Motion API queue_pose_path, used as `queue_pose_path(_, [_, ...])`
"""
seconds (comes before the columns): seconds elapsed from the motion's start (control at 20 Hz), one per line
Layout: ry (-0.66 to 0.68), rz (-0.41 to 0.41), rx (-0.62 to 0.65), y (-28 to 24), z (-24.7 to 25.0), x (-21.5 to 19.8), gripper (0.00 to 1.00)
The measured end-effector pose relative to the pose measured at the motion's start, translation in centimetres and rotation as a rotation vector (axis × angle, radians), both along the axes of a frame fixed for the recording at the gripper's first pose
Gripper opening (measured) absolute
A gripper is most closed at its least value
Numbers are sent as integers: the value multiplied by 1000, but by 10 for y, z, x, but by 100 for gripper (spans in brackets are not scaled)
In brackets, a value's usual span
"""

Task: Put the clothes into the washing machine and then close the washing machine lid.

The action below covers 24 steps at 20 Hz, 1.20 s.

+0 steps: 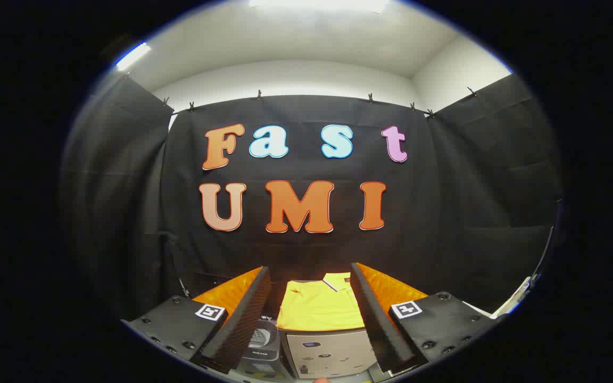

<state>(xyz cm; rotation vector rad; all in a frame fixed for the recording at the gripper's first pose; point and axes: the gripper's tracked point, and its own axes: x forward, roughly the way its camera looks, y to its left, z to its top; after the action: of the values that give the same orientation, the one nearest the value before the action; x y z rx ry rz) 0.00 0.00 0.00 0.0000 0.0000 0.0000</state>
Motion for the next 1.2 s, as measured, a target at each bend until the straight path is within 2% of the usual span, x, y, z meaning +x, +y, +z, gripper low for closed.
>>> queue_pose_path(1.2, [16, -8, -19, -8, 6, 5, 98])
